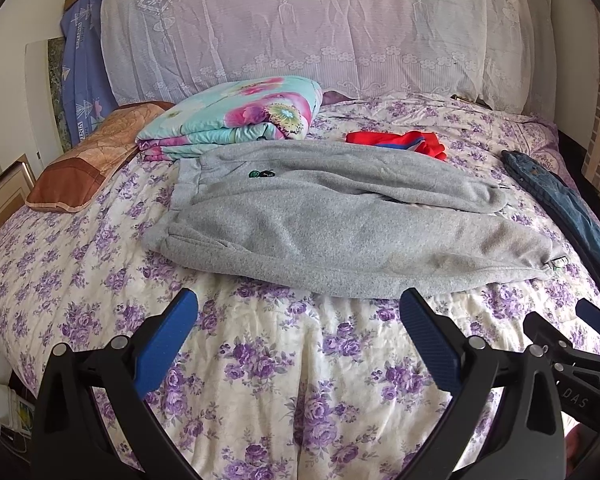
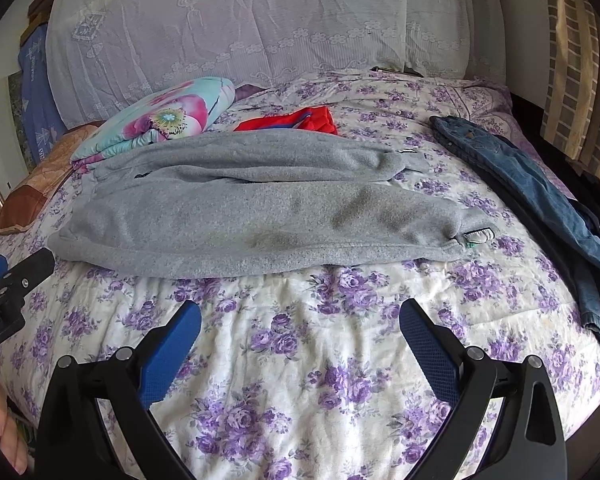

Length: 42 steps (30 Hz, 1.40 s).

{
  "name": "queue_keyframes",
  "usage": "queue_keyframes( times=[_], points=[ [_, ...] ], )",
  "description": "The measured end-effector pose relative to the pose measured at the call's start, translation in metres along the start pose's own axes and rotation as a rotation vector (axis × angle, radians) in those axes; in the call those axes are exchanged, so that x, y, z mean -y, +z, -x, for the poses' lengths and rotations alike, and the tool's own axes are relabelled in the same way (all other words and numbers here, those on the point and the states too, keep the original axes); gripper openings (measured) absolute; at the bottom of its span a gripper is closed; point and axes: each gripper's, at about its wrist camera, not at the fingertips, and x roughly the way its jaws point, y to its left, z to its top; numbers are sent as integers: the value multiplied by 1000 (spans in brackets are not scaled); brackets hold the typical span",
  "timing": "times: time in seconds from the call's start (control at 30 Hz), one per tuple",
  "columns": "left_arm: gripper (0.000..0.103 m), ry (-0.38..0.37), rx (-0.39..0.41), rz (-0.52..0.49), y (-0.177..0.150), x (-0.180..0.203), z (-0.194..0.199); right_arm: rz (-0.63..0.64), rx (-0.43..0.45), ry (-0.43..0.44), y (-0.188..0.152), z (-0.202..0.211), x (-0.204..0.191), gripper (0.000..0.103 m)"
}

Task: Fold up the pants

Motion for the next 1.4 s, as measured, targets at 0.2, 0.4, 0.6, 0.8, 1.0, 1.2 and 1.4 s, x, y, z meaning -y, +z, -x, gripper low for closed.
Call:
queue_keyframes(
  times=[0.2,0.4,0.6,0.8,1.0,1.2,1.4],
  points=[
    [98,-1,-4,-8,0,2,0,-4,4,-3,0,2,2,100],
    [98,0,-7,-6,-1,2,0,-4,4,-2,0,3,3,100],
    [98,2,-9,-7,-1,2,-1,-4,3,-1,0,3,3,100],
    [98,3,-12,-6,-2,1,-2,-2,2,-1,-1,2,1,100],
    [98,4,-16,-6,-3,0,-3,-1,0,1,-1,2,1,100],
    [98,4,-17,-6,-3,0,-3,2,-3,8,-1,1,0,100],
    [98,6,-23,-6,-4,-5,-6,2,-7,12,-2,-1,1,100]
  ],
)
